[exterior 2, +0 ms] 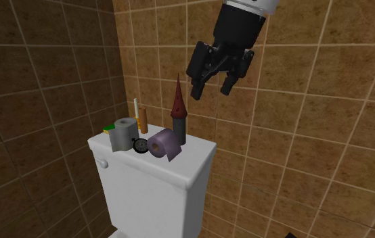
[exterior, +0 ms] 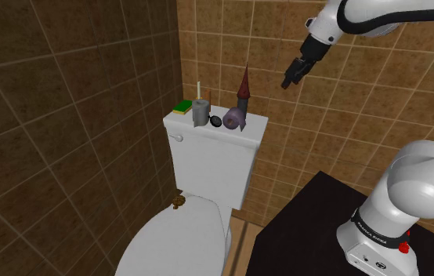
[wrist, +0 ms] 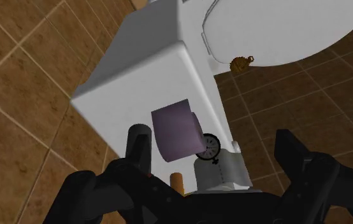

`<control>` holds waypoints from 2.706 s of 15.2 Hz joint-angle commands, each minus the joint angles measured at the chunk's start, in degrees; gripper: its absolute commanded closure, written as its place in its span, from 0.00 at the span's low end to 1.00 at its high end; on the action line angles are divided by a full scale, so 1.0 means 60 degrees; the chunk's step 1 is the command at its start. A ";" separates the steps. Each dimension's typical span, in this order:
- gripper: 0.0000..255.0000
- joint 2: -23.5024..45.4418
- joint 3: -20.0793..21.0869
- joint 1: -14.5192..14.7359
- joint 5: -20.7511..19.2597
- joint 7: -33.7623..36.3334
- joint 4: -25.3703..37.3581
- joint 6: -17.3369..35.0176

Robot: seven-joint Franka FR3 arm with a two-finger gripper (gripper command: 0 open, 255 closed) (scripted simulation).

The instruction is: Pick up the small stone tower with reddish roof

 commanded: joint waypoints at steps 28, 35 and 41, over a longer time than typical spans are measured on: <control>0.00 1.0032 -0.8172 0.4752 1.3977 -1.3947 0.4374 0.0337; 1.00 1.0150 -0.7967 0.4585 1.4202 -1.4220 0.4248 0.0373; 1.00 1.0124 -0.7990 0.4584 1.4110 -1.4108 0.4326 0.0351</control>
